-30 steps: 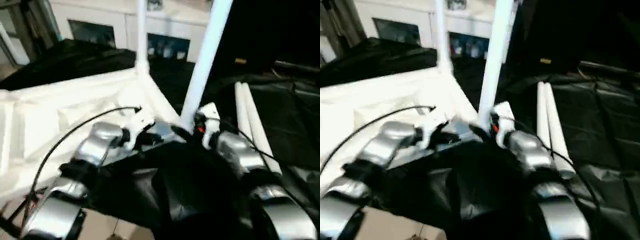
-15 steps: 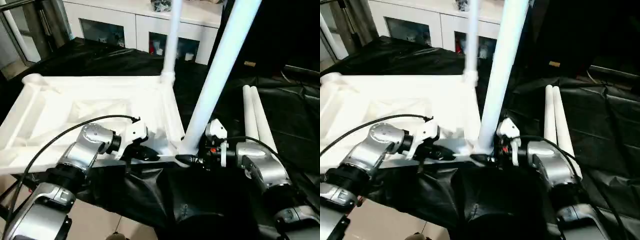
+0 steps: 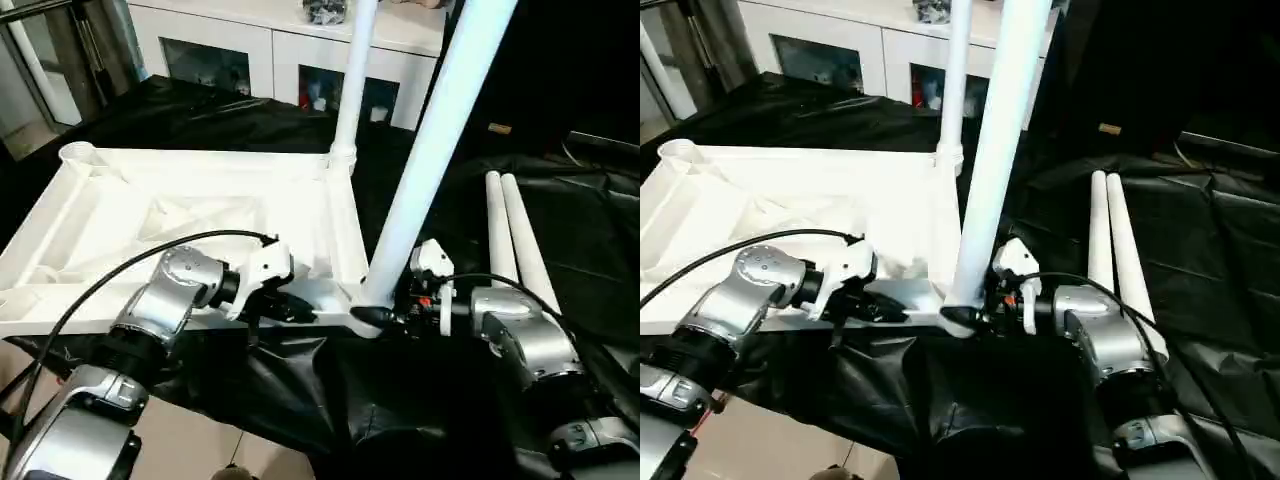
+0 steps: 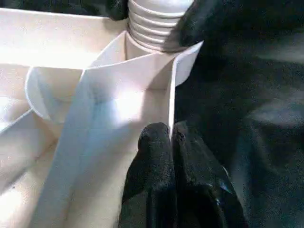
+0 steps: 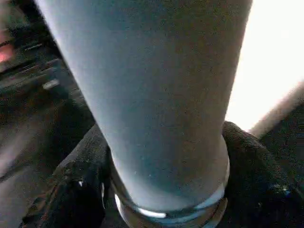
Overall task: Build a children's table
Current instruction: Rotate leg to tighten
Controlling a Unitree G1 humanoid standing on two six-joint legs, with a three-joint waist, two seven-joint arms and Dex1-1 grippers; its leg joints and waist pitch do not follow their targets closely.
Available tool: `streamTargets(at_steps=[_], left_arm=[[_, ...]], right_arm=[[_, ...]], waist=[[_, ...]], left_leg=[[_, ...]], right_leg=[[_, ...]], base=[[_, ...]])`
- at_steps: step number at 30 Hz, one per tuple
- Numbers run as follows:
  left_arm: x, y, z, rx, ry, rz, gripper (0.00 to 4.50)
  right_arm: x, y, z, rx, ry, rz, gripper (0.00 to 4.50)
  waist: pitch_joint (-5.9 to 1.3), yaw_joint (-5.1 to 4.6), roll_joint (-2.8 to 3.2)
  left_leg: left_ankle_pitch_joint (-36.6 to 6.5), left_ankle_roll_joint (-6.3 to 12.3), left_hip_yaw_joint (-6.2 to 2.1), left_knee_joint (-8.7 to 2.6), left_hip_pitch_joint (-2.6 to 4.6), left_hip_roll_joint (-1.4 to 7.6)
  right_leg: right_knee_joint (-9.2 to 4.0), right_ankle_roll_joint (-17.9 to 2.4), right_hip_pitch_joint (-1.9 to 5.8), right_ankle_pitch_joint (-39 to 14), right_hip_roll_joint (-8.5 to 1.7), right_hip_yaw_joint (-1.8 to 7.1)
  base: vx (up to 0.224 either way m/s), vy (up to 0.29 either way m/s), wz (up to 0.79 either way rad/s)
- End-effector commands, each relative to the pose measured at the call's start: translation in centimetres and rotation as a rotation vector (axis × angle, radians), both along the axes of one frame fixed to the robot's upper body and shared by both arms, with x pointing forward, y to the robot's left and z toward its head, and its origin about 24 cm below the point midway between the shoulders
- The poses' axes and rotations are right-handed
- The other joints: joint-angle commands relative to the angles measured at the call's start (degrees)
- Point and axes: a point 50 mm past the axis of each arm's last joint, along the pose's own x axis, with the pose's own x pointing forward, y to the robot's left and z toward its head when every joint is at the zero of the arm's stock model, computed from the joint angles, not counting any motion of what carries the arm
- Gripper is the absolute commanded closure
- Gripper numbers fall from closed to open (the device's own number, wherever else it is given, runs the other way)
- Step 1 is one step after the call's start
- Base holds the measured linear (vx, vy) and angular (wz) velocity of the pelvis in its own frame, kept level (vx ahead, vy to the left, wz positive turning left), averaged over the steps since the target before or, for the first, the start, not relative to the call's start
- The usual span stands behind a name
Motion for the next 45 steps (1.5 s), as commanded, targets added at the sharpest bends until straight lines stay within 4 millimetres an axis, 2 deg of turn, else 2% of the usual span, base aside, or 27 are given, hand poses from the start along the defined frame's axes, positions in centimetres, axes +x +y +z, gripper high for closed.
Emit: streamTargets(at_steps=[1,2,3,5,6,7,10,11,12,13,14,16,18,25,28,36,37,45], left_arm=[[1.6,-1.8,1.1,-0.033,-0.073,0.126,4.5],[1.8,-2.0,1.1,-0.034,-0.079,0.143,4.5],[2.3,-3.1,1.1,-0.039,-0.089,0.204,4.5],[2.7,-3.9,1.1,-0.042,-0.089,0.247,4.5],[2.7,-4.1,1.0,-0.044,-0.087,0.258,4.5],[2.8,-4.8,1.0,-0.049,-0.089,0.274,4.5],[2.7,-6.5,0.9,-0.058,-0.101,0.273,4.5],[2.6,-6.7,0.9,-0.057,-0.104,0.26,4.5],[2.5,-6.9,0.9,-0.059,-0.111,0.238,4.5],[2.4,-7.0,0.9,-0.06,-0.114,0.23,4.5],[2.2,-6.7,0.8,-0.065,-0.109,0.194,4.5],[2.1,-6.5,0.8,-0.066,-0.108,0.177,4.5],[2.0,-6.3,0.8,-0.066,-0.105,0.157,4.5],[0.6,-4.2,0.4,-0.07,-0.058,-0.006,4.5],[0.1,-3.3,0.4,-0.061,-0.038,-0.068,4.5],[-1.1,-0.6,0.2,-0.01,0.038,-0.188,4.5],[-1.1,-0.3,0.3,-0.008,0.042,-0.194,4.5],[-1.3,0.5,0.4,-0.001,0.05,-0.205,4.5]], right_arm=[[0.3,1.1,-2.4,-0.111,0.065,-0.133,1.69],[0.5,1.2,-2.5,-0.124,0.069,-0.171,1.69],[1.3,1.7,-3.0,-0.143,0.09,-0.298,1.69],[1.8,2.3,-3.1,-0.135,0.119,-0.396,1.7],[1.9,2.5,-3.2,-0.133,0.128,-0.427,1.7],[2.2,3.0,-3.3,-0.134,0.141,-0.476,1.7],[2.4,4.7,-3.1,-0.119,0.12,-0.502,1.7],[2.5,5.1,-3.0,-0.101,0.112,-0.491,1.36],[2.5,5.5,-2.8,-0.064,0.12,-0.477,1.36],[2.5,5.6,-2.8,-0.047,0.126,-0.475,1.01],[2.6,5.6,-2.3,0.01,0.136,-0.443,0.99],[2.7,5.5,-2.1,0.018,0.127,-0.424,0.88],[2.7,5.3,-1.9,0.013,0.11,-0.398,0.52],[1.8,3.5,-0.4,0.066,0.011,-0.097,0.52],[1.1,2.5,0.1,0.076,0.004,0.021,0.52],[-1.5,0.7,0.4,0.035,0.039,0.335,0.52],[-1.8,0.7,0.4,0.033,0.051,0.366,0.78],[-2.4,0.8,0.4,0.049,0.082,0.409,1.26]], waist=[[-3.19,-0.58,0.26],[-3.18,-0.61,0.17],[-3.19,-0.78,0.29],[-3.21,-1.15,0.4],[-3.38,-1.24,0.22],[-3.43,-1.3,0.47],[-3.71,-1.41,0.6],[-3.62,-1.38,0.59],[-3.67,-1.36,0.64],[-3.65,-1.37,0.64],[-3.64,-1.36,0.67],[-3.62,-1.41,0.69],[-3.65,-1.44,0.64],[-3.84,-1.42,0.47],[-3.82,-1.15,0.6],[-3.44,-0.01,0.58],[-3.49,0.16,0.57],[-3.6,0.34,0.49]], left_leg=[[-13.24,-1.16,0.02,-4.01,0.49,1.02],[-13.54,-1.44,-0.11,-4.11,0.51,0.98],[-13.35,-1.62,-0.23,-4.15,0.29,0.93],[-14.97,-2.01,-0.21,-4.09,0.8,0.84],[-13.99,-1.65,-0.21,-4.04,0.51,0.86],[-13.06,-1.2,-0.06,-3.92,0.53,0.84],[-11.27,-0.63,0.03,-3.76,0.35,0.85],[-11.2,-0.57,0.0,-3.81,0.3,0.83],[-11.36,-0.11,0.03,-3.78,0.28,0.84],[-11.4,0.27,0.03,-3.83,0.19,0.82],[-11.59,0.62,0.06,-3.83,0.27,0.82],[-12.2,0.91,0.01,-3.89,0.28,0.9],[-12.04,0.93,0.0,-3.89,0.16,0.85],[-9.21,3.4,0.21,-3.6,0.07,1.11],[-8.51,4.22,0.22,-3.55,0.1,1.23],[-11.38,2.99,0.36,-3.81,0.35,1.56],[-11.15,3.01,0.37,-3.79,0.38,1.56],[-10.38,2.06,0.3,-3.83,0.32,1.46]], right_leg=[[-4.78,-10.5,2.28,-18.44,-4.14,2.22],[-4.91,-10.03,2.39,-19.36,-4.12,2.18],[-4.78,-9.55,2.52,-19.46,-4.07,2.16],[-5.12,-9.56,2.17,-20.52,-4.05,2.23],[-4.96,-9.82,2.49,-18.63,-4.12,2.3],[-4.8,-10.31,2.36,-16.1,-3.94,2.4],[-4.39,-11.53,2.59,-11.22,-3.9,2.31],[-4.37,-11.67,2.69,-10.72,-3.83,2.26],[-4.27,-12.01,2.77,-9.75,-3.81,2.24],[-4.24,-12.21,2.88,-9.12,-3.77,2.23],[-4.27,-12.44,2.92,-8.76,-3.75,2.24],[-4.31,-12.53,2.94,-9.46,-3.81,2.22],[-4.33,-12.51,3.08,-9.72,-3.87,2.24],[-3.77,-14.59,3.35,-3.54,-3.91,2.25],[-3.6,-15.25,3.4,-2.63,-3.79,2.11],[-4.1,-13.78,2.99,-9.25,-3.88,2.11],[-4.04,-13.69,2.92,-9.14,-3.84,2.13],[-3.92,-13.45,2.85,-8.75,-3.88,2.1]], base=[[0.0,0.0,0.0],[0.0,0.0,0.0],[0.0,0.0,0.0],[0.0,0.0,0.0],[0.0,0.0,0.0],[0.0,0.0,0.0],[0.0,0.0,0.0],[0.0,0.0,0.0],[0.0,0.0,0.0],[0.0,0.0,0.0],[0.0,0.0,0.0],[0.0,0.0,0.0],[0.0,0.0,0.0],[0.0,0.0,0.0],[0.0,0.0,0.0],[0.0,0.0,0.0],[0.0,0.0,0.0],[0.0,0.0,0.0]])
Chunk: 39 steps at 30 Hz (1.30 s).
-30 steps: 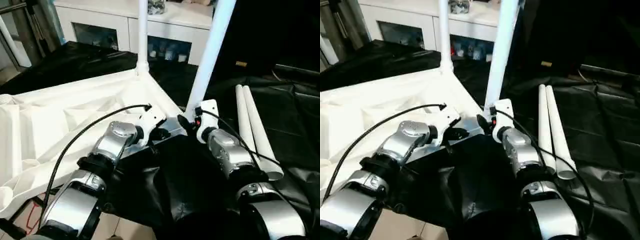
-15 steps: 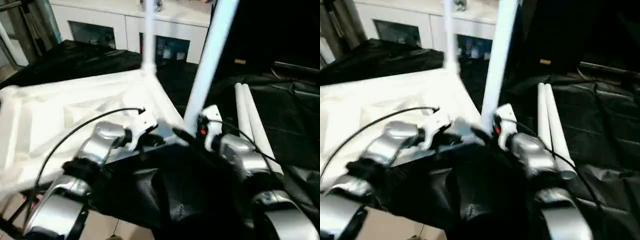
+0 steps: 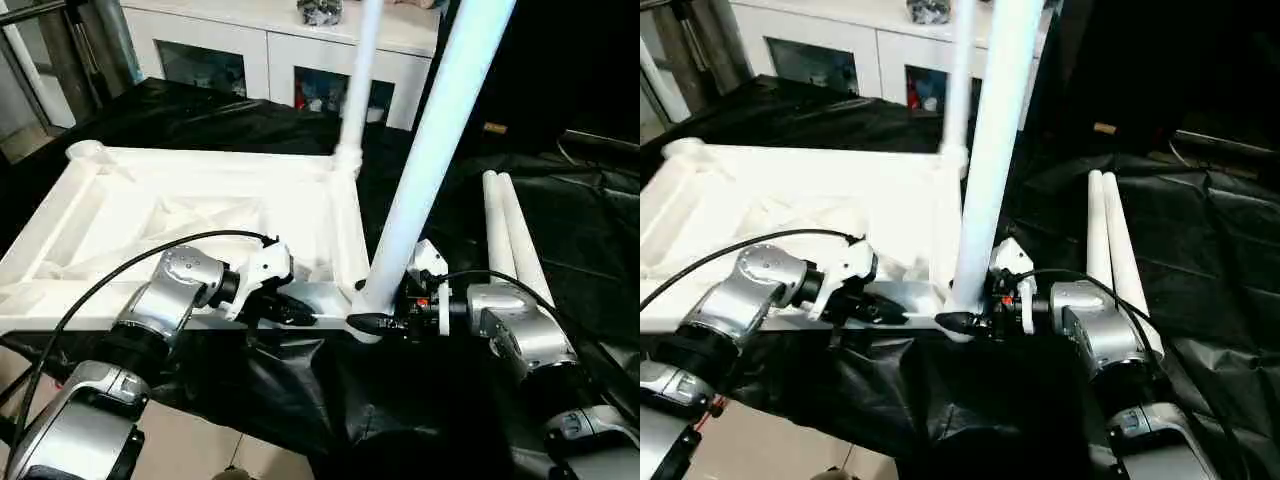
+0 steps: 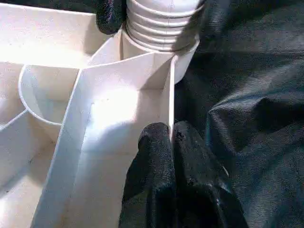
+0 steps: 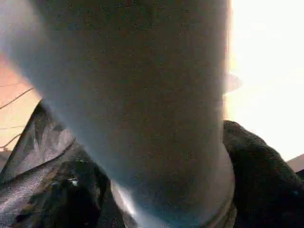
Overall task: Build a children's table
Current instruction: Rotate leg to tighten
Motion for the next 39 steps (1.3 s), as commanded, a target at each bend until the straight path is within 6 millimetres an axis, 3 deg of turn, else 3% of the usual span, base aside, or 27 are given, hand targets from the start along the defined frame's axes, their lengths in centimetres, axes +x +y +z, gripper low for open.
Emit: streamTargets(at_steps=[1,5,8,10,11,13,14,16,17,20,22,23,26,30,36,37,39], left_arm=[[0.0,-0.7,0.2,-0.009,-0.017,-0.014,4.5],[0.2,-0.7,0.2,-0.009,-0.03,0.014,4.5],[1.1,-1.2,0.3,-0.03,-0.069,0.116,4.5],[1.6,-1.7,0.5,-0.042,-0.091,0.176,4.5],[2.1,-2.2,0.6,-0.048,-0.104,0.228,4.5],[2.4,-2.5,0.6,-0.05,-0.106,0.26,4.5],[2.4,-2.5,0.6,-0.05,-0.106,0.26,4.5],[3.2,-3.8,0.7,-0.056,-0.122,0.357,4.5],[3.2,-3.9,0.7,-0.057,-0.123,0.363,4.5],[4.0,-6.0,0.8,-0.078,-0.147,0.468,4.5],[4.0,-7.0,0.9,-0.093,-0.151,0.477,4.5],[3.9,-7.3,1.0,-0.102,-0.153,0.465,4.5],[3.5,-7.7,1.1,-0.115,-0.144,0.421,4.5],[3.0,-7.1,0.8,-0.113,-0.135,0.368,4.5],[2.4,-5.7,0.4,-0.102,-0.12,0.308,4.5],[2.3,-5.4,0.3,-0.097,-0.118,0.296,4.5],[2.1,-4.9,0.3,-0.093,-0.11,0.267,4.5]], right_arm=[[-0.9,1.2,-0.2,0.023,0.03,0.101,1.46],[-1.0,1.4,-0.6,0.016,0.047,0.08,1.62],[-0.2,1.7,-1.2,-0.016,0.045,-0.038,1.68],[0.4,2.0,-1.8,-0.05,0.043,-0.127,1.69],[1.3,2.2,-2.4,-0.096,0.041,-0.265,1.69],[2.0,2.3,-2.8,-0.13,0.041,-0.366,1.69],[2.0,2.3,-2.8,-0.13,0.041,-0.366,1.69],[3.1,2.8,-3.4,-0.155,0.059,-0.583,1.71],[3.2,2.8,-3.5,-0.155,0.062,-0.595,1.71],[4.0,4.5,-3.7,-0.136,0.114,-0.771,1.71],[4.2,5.6,-3.5,-0.109,0.113,-0.784,1.71],[4.2,6.0,-3.3,-0.089,0.111,-0.773,1.16],[4.3,6.4,-3.0,-0.046,0.12,-0.76,0.97],[4.3,6.3,-2.6,-0.018,0.089,-0.704,0.58],[4.0,5.4,-1.9,0.035,0.037,-0.558,0.58],[3.9,5.2,-1.7,0.048,0.033,-0.527,0.58],[3.6,4.7,-1.4,0.065,0.019,-0.465,0.58]], waist=[[-3.55,0.03,0.19],[-3.52,0.07,0.2],[-3.38,-0.08,0.17],[-3.12,-0.43,0.05],[-3.11,-0.6,0.08],[-3.13,-0.95,0.09],[-3.14,-1.22,0.06],[-3.29,-1.4,-0.15],[-3.19,-1.89,0.17],[-3.44,-1.93,0.18],[-3.59,-1.75,0.23],[-3.67,-1.69,0.2],[-3.74,-1.62,0.15],[-3.46,-1.73,0.14],[-3.7,-1.96,0.1],[-3.66,-1.93,0.01],[-3.65,-1.96,-0.04]], left_leg=[[-10.23,2.16,0.25,-3.54,0.34,1.45],[-10.03,2.21,0.25,-3.55,0.31,1.43],[-11.02,1.61,0.24,-3.61,0.34,1.36],[-13.77,0.37,-0.03,-3.87,0.59,1.16],[-13.89,0.01,-0.07,-3.9,0.58,1.13],[-13.88,-0.94,-0.34,-4.09,0.5,1.07],[-13.94,-1.18,-0.35,-4.12,0.35,1.03],[-13.56,-0.99,-0.16,-3.89,0.57,1.03],[-14.03,-1.59,-0.27,-3.98,0.56,0.87],[-12.5,-1.19,-0.07,-3.72,0.52,0.83],[-11.81,-0.54,0.02,-3.58,0.59,0.79],[-11.16,-0.17,0.03,-3.57,0.46,0.81],[-9.21,1.35,0.1,-3.52,0.15,0.78],[-11.64,1.34,0.08,-3.7,0.24,0.86],[-9.72,2.1,0.04,-3.58,0.09,0.95],[-8.98,3.17,0.15,-3.5,-0.07,0.93],[-8.86,3.59,0.15,-3.49,-0.02,0.92]], right_leg=[[-3.76,-13.55,2.93,-8.3,-3.93,2.16],[-3.77,-13.46,2.91,-8.43,-3.92,2.14],[-4.03,-13.06,2.74,-10.56,-4.03,2.2],[-4.67,-11.49,2.64,-17.16,-4.18,2.19],[-4.85,-10.76,2.52,-18.75,-4.18,2.29],[-4.83,-10.12,2.53,-20.03,-4.19,2.22],[-4.7,-10.02,2.6,-19.99,-4.14,2.21],[-4.86,-9.93,2.4,-19.07,-4.21,2.36],[-4.87,-10.53,2.35,-19.0,-4.02,2.25],[-4.57,-11.34,2.49,-15.13,-3.98,2.39],[-4.54,-11.39,2.54,-13.7,-4.01,2.38],[-4.39,-11.61,2.7,-12.23,-3.96,2.38],[-3.85,-12.7,3.05,-6.94,-3.79,2.28],[-4.38,-12.32,2.94,-11.45,-3.96,2.26],[-3.91,-13.13,3.16,-7.8,-3.91,2.25],[-3.82,-13.5,3.31,-6.01,-3.9,2.29],[-3.85,-13.86,3.33,-5.91,-3.91,2.24]], base=[[0.0,0.0,0.0],[0.0,0.0,0.0],[0.0,0.0,0.0],[0.0,0.0,0.0],[0.0,0.0,0.0],[0.0,0.0,0.0],[0.0,0.0,0.0],[0.0,0.0,0.0],[0.0,0.0,0.0],[0.0,0.0,0.0],[0.0,0.0,0.0],[0.0,0.0,0.0],[0.0,0.0,0.0],[0.0,0.0,0.0],[0.0,0.0,0.0],[0.0,0.0,0.0],[0.0,0.0,0.0]])
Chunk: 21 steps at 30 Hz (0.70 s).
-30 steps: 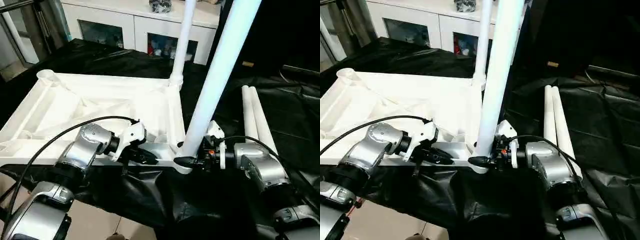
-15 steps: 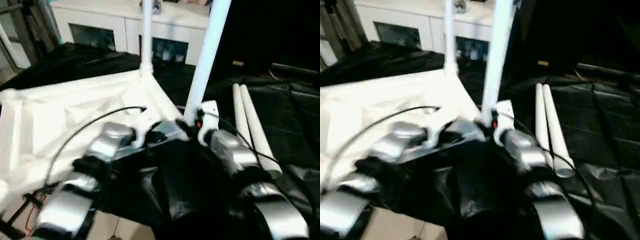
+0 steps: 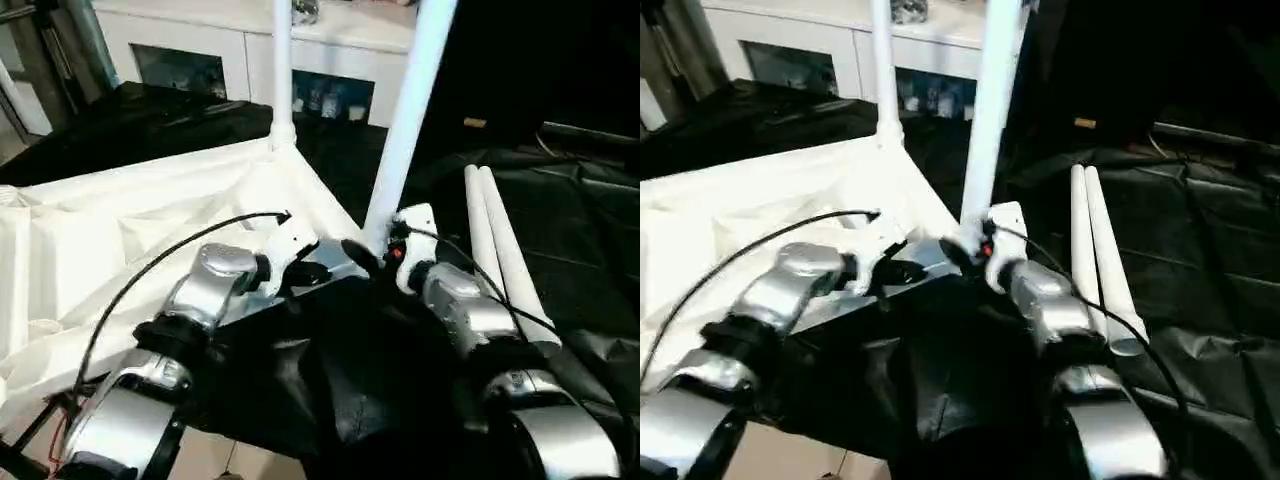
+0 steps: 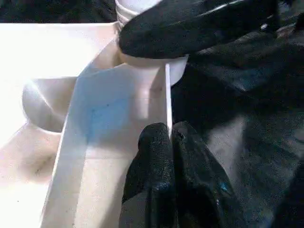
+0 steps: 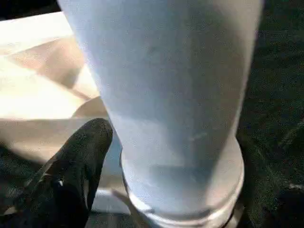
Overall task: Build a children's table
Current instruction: Rotate leg to tighten
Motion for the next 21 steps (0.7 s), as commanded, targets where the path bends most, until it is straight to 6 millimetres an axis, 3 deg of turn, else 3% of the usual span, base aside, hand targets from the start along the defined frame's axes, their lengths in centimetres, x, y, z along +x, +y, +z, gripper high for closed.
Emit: streamTargets(at_steps=[1,3,6,11,12,16,21], left_arm=[[-1.2,-0.9,0.5,-0.069,0.011,-0.176,4.5],[-1.3,-0.7,0.5,-0.069,0.018,-0.192,4.5],[-1.6,-0.2,0.6,-0.06,0.017,-0.233,4.5],[-2.0,1.4,0.5,-0.023,0.053,-0.301,4.5],[-2.1,1.8,0.5,-0.015,0.055,-0.312,4.5],[-2.2,2.2,0.5,-0.008,0.065,-0.33,4.5],[-2.3,2.4,0.5,-0.006,0.069,-0.335,4.5]], right_arm=[[-1.8,1.2,0.0,0.038,-0.001,0.298,0.58],[-2.0,1.0,0.1,0.04,-0.009,0.331,0.58],[-2.5,0.4,0.4,0.03,-0.021,0.419,0.58],[-4.3,-0.9,0.6,-0.012,0.008,0.642,0.58],[-4.7,-1.0,0.4,-0.029,0.021,0.68,0.89],[-5.4,-1.2,0.2,-0.041,0.044,0.733,1.22],[-5.7,-1.1,0.2,-0.032,0.055,0.748,1.48]], waist=[[-3.42,0.36,-0.21],[-3.43,0.62,-0.11],[-3.34,0.79,-0.08],[-3.33,1.95,-0.24],[-3.35,2.16,-0.28],[-3.22,2.37,-0.39],[-3.28,2.36,-0.48]], left_leg=[[-9.32,3.89,0.18,-3.35,-0.19,1.07],[-9.43,4.52,0.27,-3.25,-0.13,1.22],[-9.77,3.75,0.35,-3.34,-0.03,1.36],[-8.98,4.01,0.51,-3.27,0.13,1.44],[-8.98,3.96,0.53,-3.2,0.11,1.47],[-10.09,2.92,0.44,-3.41,0.19,1.46],[-9.52,2.59,0.38,-3.4,0.11,1.44]], right_leg=[[-3.92,-13.83,3.41,-6.63,-3.92,2.17],[-3.81,-14.11,3.32,-6.27,-3.97,2.25],[-3.84,-14.23,3.16,-7.97,-3.95,2.12],[-3.81,-13.38,3.06,-7.83,-3.84,2.11],[-3.72,-13.38,3.01,-7.82,-3.91,2.14],[-3.96,-12.76,2.87,-10.7,-3.99,2.12],[-3.84,-12.67,2.89,-10.06,-4.03,2.14]], base=[[0.0,0.0,0.0],[0.0,0.0,0.0],[0.0,0.0,0.0],[0.0,0.0,0.0],[0.0,0.0,0.0],[0.0,0.0,0.0],[0.0,0.0,0.0]])
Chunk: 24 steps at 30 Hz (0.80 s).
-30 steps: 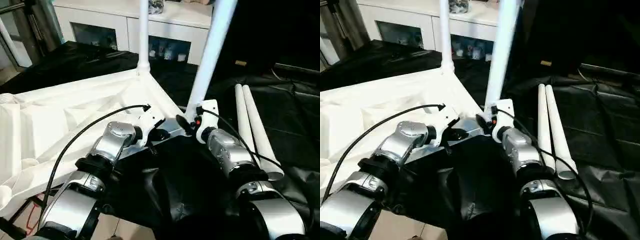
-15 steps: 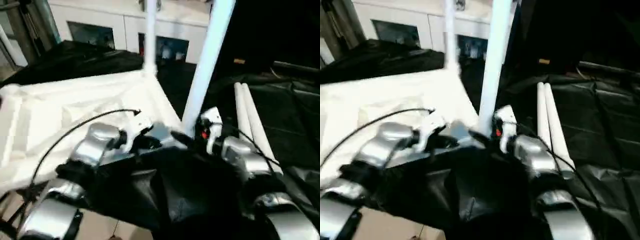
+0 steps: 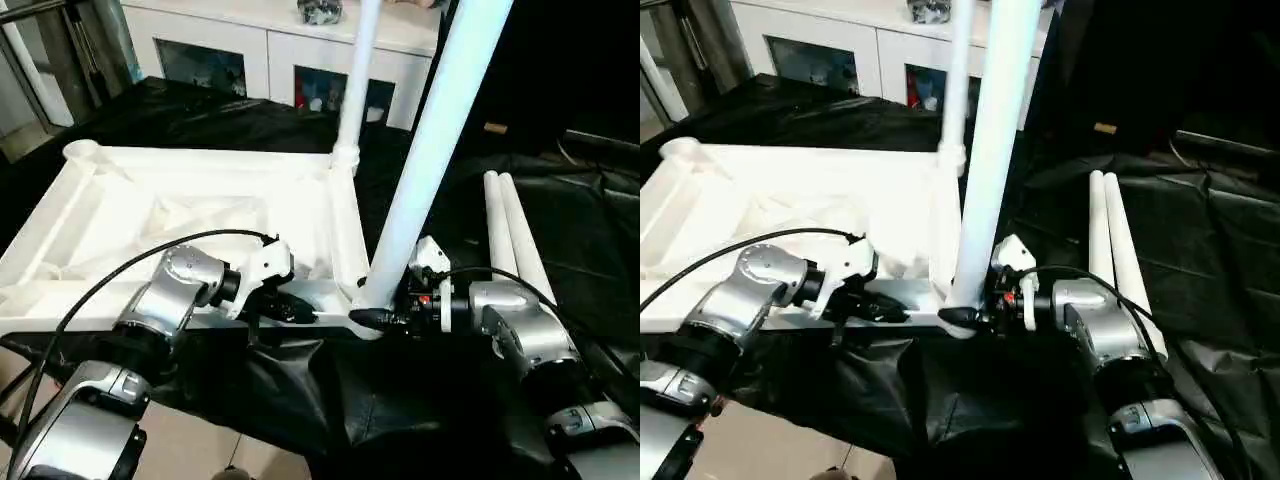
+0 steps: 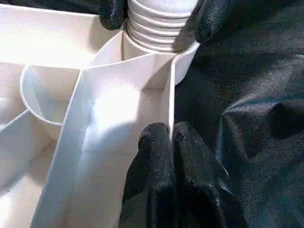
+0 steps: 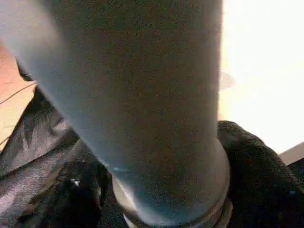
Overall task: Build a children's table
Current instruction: Rotate leg to tighten
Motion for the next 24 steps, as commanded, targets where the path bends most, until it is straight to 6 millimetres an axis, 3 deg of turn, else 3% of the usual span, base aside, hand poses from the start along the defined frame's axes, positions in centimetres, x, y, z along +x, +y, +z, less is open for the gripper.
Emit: streamTargets(at_steps=[1,5,8,10,11,13,14,15,16,21,24], left_arm=[[0.1,-0.5,0.3,-0.02,-0.026,0.016,4.5],[0.6,-0.7,0.1,-0.027,-0.049,0.079,4.5],[1.2,-1.1,0.3,-0.045,-0.068,0.164,4.5],[1.6,-1.6,0.3,-0.047,-0.088,0.221,4.5],[2.2,-2.2,0.4,-0.042,-0.107,0.286,4.5],[2.4,-2.5,0.4,-0.044,-0.111,0.309,4.5],[2.5,-2.9,0.4,-0.045,-0.112,0.326,4.5],[2.7,-3.6,0.5,-0.053,-0.112,0.347,4.5],[2.8,-4.2,0.5,-0.057,-0.113,0.367,4.5],[2.9,-6.8,0.6,-0.079,-0.118,0.398,4.5],[2.8,-7.4,0.7,-0.093,-0.118,0.374,4.5]], right_arm=[[-1.4,1.5,-0.7,0.015,0.053,0.134,1.56],[-1.2,1.7,-1.1,0.021,0.066,0.067,1.61],[-0.4,2.0,-1.8,0.004,0.072,-0.075,1.62],[0.5,2.3,-2.4,-0.031,0.065,-0.237,1.62],[1.5,2.6,-3.1,-0.084,0.054,-0.399,1.63],[1.9,2.7,-3.5,-0.106,0.062,-0.483,1.64],[2.1,2.7,-3.7,-0.123,0.069,-0.539,1.65],[2.4,3.1,-4.0,-0.128,0.087,-0.613,1.67],[2.6,3.6,-4.2,-0.125,0.106,-0.665,1.68],[3.3,6.4,-3.9,-0.108,0.106,-0.759,1.69],[3.4,7.0,-3.6,-0.08,0.103,-0.744,0.99]], waist=[[-3.51,0.09,-0.22],[-3.45,0.14,-0.34],[-3.24,0.06,-0.32],[-3.16,-0.32,-0.28],[-3.12,-0.75,-0.18],[-3.15,-1.46,-0.23],[-3.23,-1.44,-0.21],[-3.15,-1.61,0.22],[-3.11,-2.01,0.03],[-3.41,-1.91,0.22],[-3.5,-1.9,0.53]], left_leg=[[-9.12,2.69,0.26,-3.37,0.18,1.42],[-9.06,2.82,0.3,-3.36,0.18,1.39],[-10.5,2.03,0.21,-3.53,0.2,1.3],[-12.05,0.69,-0.02,-3.75,0.35,1.17],[-12.53,-0.59,-0.15,-3.9,0.36,1.2],[-13.99,-1.81,-0.46,-4.1,0.22,0.89],[-14.17,-1.66,-0.42,-4.03,0.44,1.0],[-15.01,-1.22,-0.36,-3.89,0.63,1.01],[-15.34,-1.12,-0.24,-3.91,0.48,0.92],[-14.21,-0.94,-0.26,-3.85,0.33,0.95],[-13.36,-0.26,-0.15,-3.74,0.28,0.87]], right_leg=[[-3.79,-12.65,2.94,-9.28,-3.98,2.19],[-3.82,-12.76,2.89,-9.36,-3.98,2.14],[-4.21,-11.83,2.73,-13.04,-4.14,2.21],[-4.59,-11.05,2.51,-16.86,-4.31,2.23],[-4.71,-10.26,2.36,-18.95,-4.31,2.26],[-5.02,-8.66,2.59,-22.51,-4.18,2.02],[-5.14,-8.54,2.45,-22.49,-4.3,2.14],[-5.22,-9.02,2.13,-21.68,-4.23,2.31],[-5.26,-9.35,2.05,-21.34,-4.06,2.36],[-4.84,-10.23,2.4,-16.58,-3.99,2.31],[-4.65,-10.97,2.53,-13.46,-3.84,2.31]], base=[[0.0,0.0,0.0],[0.0,0.0,0.0],[0.0,0.0,0.0],[0.0,0.0,0.0],[0.0,0.0,0.0],[0.0,0.0,0.0],[0.0,0.0,0.0],[0.0,0.0,0.0],[0.0,0.0,0.0],[0.0,0.0,0.0],[0.0,0.0,0.0]])
